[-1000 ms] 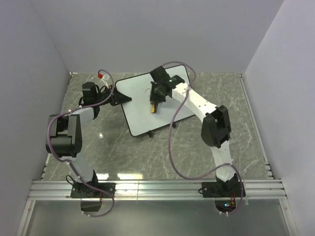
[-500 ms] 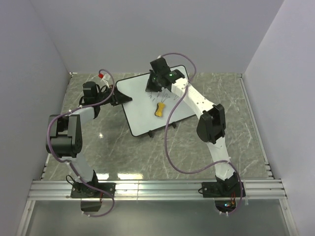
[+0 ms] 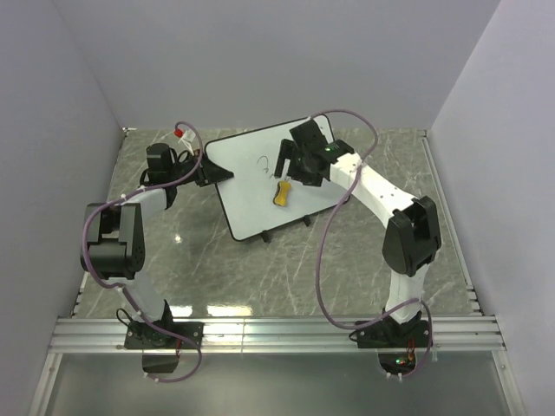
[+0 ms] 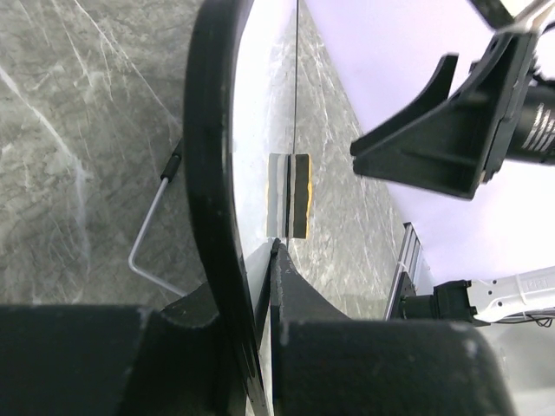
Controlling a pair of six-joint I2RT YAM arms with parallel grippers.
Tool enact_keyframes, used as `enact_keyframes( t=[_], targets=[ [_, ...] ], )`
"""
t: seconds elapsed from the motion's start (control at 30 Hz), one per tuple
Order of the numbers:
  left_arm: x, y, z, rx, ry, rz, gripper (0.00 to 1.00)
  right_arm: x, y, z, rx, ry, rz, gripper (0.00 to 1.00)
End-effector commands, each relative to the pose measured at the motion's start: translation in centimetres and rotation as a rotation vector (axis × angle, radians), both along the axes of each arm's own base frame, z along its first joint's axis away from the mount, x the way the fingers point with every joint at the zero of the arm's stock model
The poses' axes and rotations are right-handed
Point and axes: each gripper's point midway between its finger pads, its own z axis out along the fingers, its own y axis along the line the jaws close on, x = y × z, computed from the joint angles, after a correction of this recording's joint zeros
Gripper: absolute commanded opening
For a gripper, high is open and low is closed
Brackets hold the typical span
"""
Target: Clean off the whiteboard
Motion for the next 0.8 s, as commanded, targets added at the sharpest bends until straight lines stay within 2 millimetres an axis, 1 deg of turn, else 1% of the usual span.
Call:
enact_keyframes(
  t=[0.0, 0.03, 0.1, 0.27, 0.37, 0.4, 0.43, 0.53, 0.67, 0.77],
  targets=[
    [-0.5, -1.1, -1.0, 0.066, -0.05, -0.035, 0.0, -0.3, -0.6, 0.4, 0.012, -0.035, -0.021, 0.92],
    [-0.4, -1.1, -1.0, 0.067, -0.053, -0.037, 0.0, -0.5, -0.6, -0.2, 0.009, -0.025, -0.017, 0.91],
    [-0.4, -1.2, -1.0, 0.067, -0.05, -0.038, 0.0, -0.7, 0.0, -0.9, 0.015, -0.011, 0.01, 0.87],
    [-0.5, -1.3, -1.0, 0.073, -0.052, -0.04, 0.0, -0.6, 1.0, -2.2, 0.012, 0.012, 0.027, 0.85],
    [-0.7, -1.4, -1.2, 0.076, -0.05, -0.043, 0.0, 0.0, 1.4, -1.9, 0.025, -0.005, 0.031, 0.84],
    [-0.7, -1.3, -1.2, 0.079, -0.045, -0.041, 0.0, 0.1, 1.4, -2.2, 0.021, 0.005, 0.033, 0.83],
    [-0.7, -1.3, -1.2, 0.082, -0.049, -0.041, 0.0, 0.6, 1.8, -2.0, 0.019, 0.0, 0.037, 0.82],
    [-0.6, -1.3, -1.2, 0.082, -0.049, -0.041, 0.0, 1.0, 2.4, -1.5, 0.032, 0.002, 0.047, 0.78],
    [-0.5, -1.3, -1.3, 0.087, -0.049, -0.038, 0.0, 0.8, 2.8, -2.4, 0.037, 0.028, 0.047, 0.74],
    [-0.5, -1.3, -1.3, 0.088, -0.047, -0.039, 0.0, 0.5, 2.7, -2.8, 0.035, 0.041, 0.047, 0.71]
  ],
)
